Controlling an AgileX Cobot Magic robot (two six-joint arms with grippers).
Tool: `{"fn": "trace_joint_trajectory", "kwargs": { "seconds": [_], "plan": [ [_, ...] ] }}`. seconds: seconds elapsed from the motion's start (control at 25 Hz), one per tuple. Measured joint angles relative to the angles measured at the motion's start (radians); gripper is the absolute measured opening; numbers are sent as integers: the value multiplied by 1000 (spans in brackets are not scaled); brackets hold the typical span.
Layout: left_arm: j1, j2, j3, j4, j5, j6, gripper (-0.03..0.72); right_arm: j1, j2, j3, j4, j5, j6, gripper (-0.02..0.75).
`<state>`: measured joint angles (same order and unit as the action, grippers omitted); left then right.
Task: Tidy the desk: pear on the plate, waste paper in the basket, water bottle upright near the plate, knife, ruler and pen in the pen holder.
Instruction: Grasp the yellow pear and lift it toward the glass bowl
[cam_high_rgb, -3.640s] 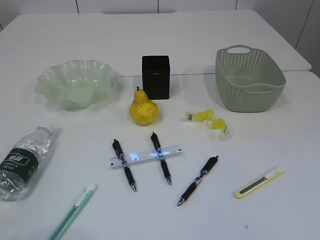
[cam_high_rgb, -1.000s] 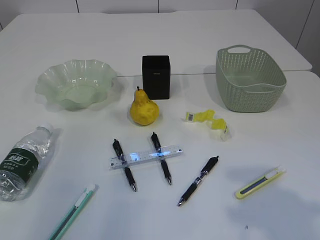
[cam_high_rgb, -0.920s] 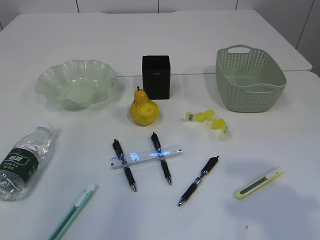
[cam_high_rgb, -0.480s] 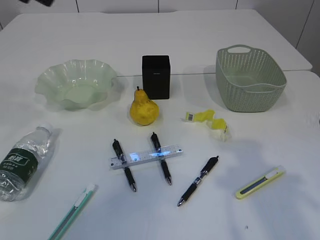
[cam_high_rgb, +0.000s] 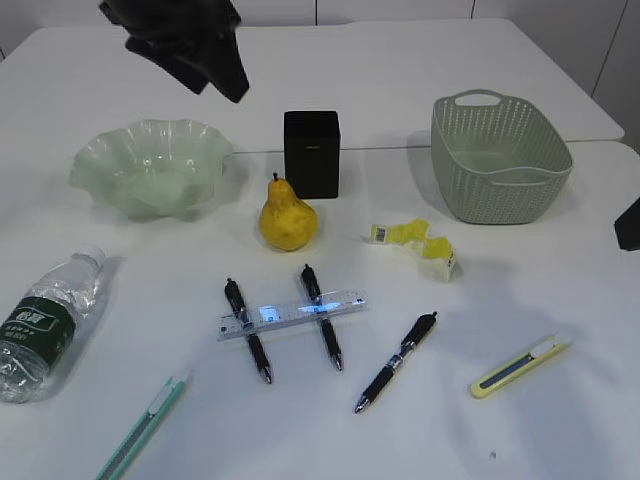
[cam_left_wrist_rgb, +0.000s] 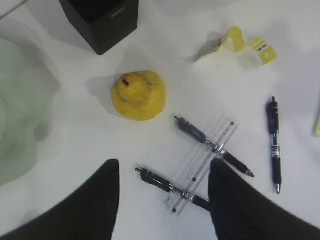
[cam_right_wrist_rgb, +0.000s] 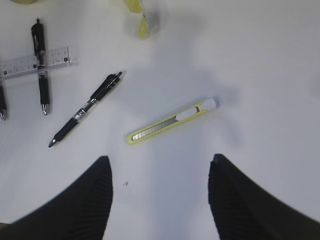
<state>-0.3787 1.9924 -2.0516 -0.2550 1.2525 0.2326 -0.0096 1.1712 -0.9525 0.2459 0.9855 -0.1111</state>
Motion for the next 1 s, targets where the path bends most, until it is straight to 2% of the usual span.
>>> {"fn": "trace_joint_trajectory", "kwargs": {
  "seconds": [0.32, 0.48, 0.72, 1.0],
  "plan": [
    [-25, 229, -110, 0, -8, 0, 402, 0, 35, -8, 0, 0, -7, 478],
    [-53, 287, -147, 0, -20, 0, 402, 0, 36, -8, 2, 0, -7, 478],
    [-58, 333, -163, 15, -89, 0, 405, 0, 36, -8, 20, 0, -9, 478],
    [-58, 348, -163, 32, -155, 0, 492, 0, 36, -8, 23, 2, -9, 477]
  ]
}}
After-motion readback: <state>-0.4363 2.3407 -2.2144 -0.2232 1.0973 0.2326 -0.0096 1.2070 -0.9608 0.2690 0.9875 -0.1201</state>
